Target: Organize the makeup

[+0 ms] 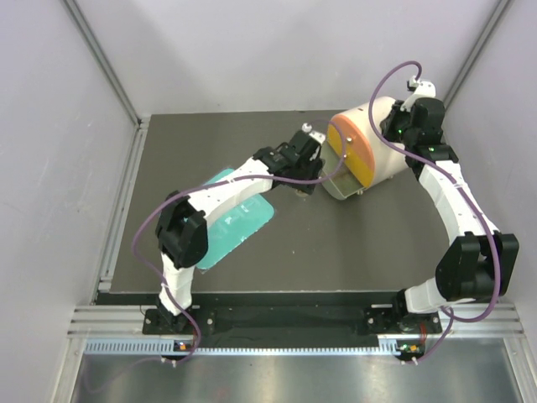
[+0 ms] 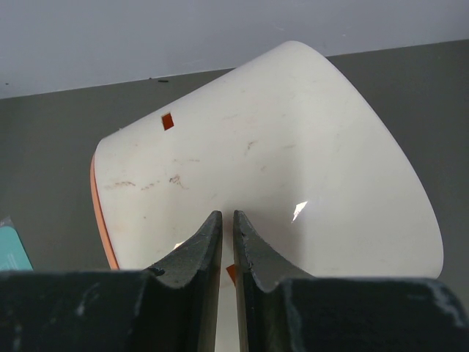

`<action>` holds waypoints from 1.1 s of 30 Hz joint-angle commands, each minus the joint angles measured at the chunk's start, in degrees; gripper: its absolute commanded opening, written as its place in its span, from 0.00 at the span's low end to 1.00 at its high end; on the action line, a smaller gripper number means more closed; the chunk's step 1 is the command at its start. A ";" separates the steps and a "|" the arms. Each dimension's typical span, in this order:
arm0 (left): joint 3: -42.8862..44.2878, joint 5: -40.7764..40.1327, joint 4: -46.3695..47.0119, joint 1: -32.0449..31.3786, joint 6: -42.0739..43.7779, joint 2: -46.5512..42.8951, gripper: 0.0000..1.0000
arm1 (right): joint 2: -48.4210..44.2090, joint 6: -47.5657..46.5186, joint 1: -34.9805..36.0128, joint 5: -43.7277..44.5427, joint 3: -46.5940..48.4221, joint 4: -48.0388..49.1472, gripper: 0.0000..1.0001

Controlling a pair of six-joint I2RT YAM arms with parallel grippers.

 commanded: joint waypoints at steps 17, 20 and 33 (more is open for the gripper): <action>23.66 10.49 7.80 0.86 -6.61 8.37 0.00 | 1.03 -0.87 -0.26 -1.48 -1.79 -7.71 0.13; 22.43 11.20 10.35 0.86 -8.19 9.07 0.00 | 1.12 -0.87 -0.26 -1.74 -1.79 -7.88 0.13; 22.08 13.39 11.59 0.78 -10.39 12.67 0.08 | 0.59 -0.78 -0.35 -1.83 -3.20 -7.80 0.13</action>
